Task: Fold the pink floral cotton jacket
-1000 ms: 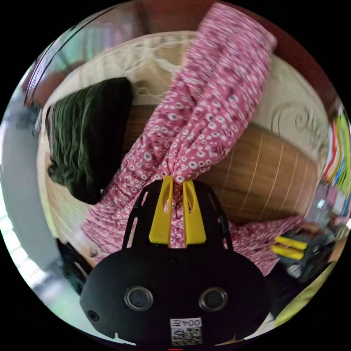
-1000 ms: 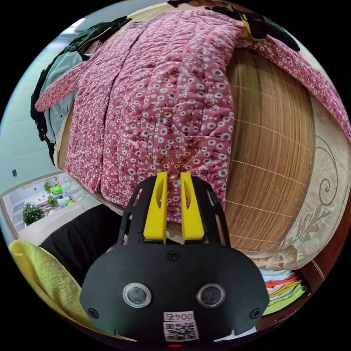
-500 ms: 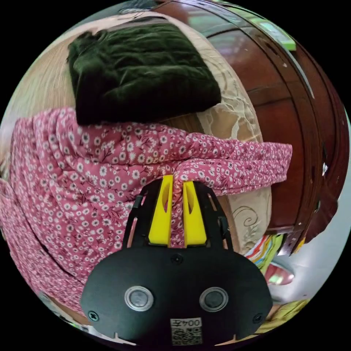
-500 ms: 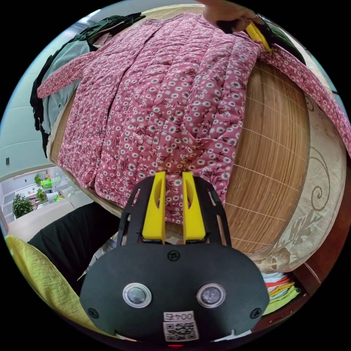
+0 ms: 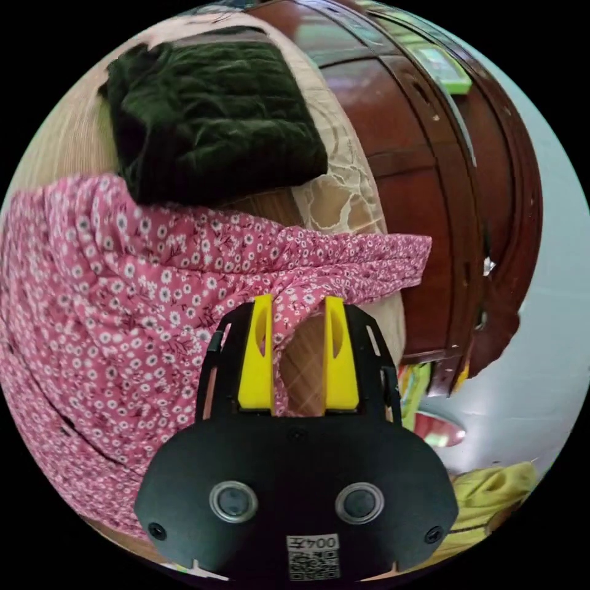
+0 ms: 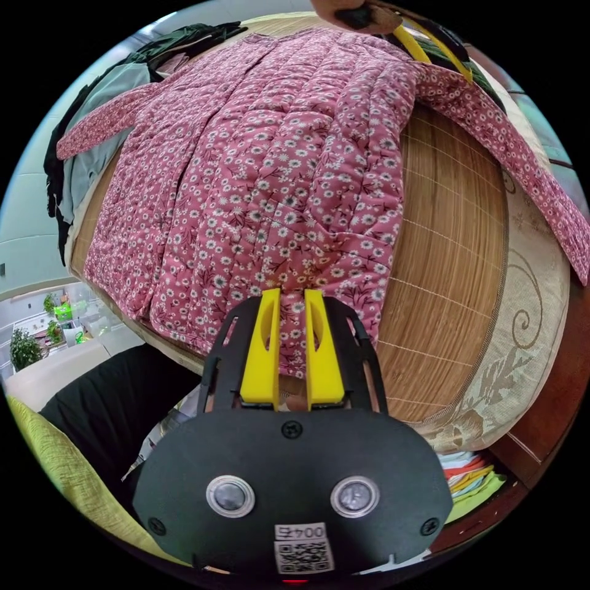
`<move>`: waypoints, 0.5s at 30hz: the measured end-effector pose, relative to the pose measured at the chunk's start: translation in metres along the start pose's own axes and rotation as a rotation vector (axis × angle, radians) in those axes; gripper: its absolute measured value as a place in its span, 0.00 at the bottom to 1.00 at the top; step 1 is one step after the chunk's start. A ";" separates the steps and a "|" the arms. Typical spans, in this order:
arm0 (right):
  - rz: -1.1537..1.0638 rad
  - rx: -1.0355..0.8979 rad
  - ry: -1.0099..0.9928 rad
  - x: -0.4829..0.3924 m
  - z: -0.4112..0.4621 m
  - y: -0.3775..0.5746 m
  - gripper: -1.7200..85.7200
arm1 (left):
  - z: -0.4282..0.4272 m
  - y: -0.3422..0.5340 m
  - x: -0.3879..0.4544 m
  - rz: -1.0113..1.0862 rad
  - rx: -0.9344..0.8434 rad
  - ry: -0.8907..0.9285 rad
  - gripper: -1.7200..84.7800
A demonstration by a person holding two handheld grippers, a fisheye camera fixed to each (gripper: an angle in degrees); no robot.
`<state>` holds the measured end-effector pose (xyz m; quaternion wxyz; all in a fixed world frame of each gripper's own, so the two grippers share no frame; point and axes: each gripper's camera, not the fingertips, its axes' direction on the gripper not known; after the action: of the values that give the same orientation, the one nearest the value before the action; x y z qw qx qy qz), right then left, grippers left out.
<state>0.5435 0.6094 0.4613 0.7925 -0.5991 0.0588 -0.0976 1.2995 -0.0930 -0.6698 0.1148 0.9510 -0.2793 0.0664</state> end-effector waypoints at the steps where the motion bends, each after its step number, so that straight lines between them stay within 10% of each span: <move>1: 0.013 -0.004 -0.009 0.000 0.000 -0.001 0.10 | -0.007 0.006 0.006 0.050 0.053 -0.017 0.14; 7: 0.049 -0.027 -0.050 -0.001 -0.003 -0.009 0.10 | -0.056 0.100 0.017 0.224 0.324 -0.145 0.11; 15: 0.026 -0.066 -0.023 -0.014 -0.005 -0.021 0.10 | 0.052 0.181 -0.005 0.359 -0.139 -0.551 0.03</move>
<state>0.5268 0.6022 0.4797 0.7741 -0.6252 0.0609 -0.0783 1.1996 -0.2518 -0.6881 0.0859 0.8588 -0.4666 -0.1932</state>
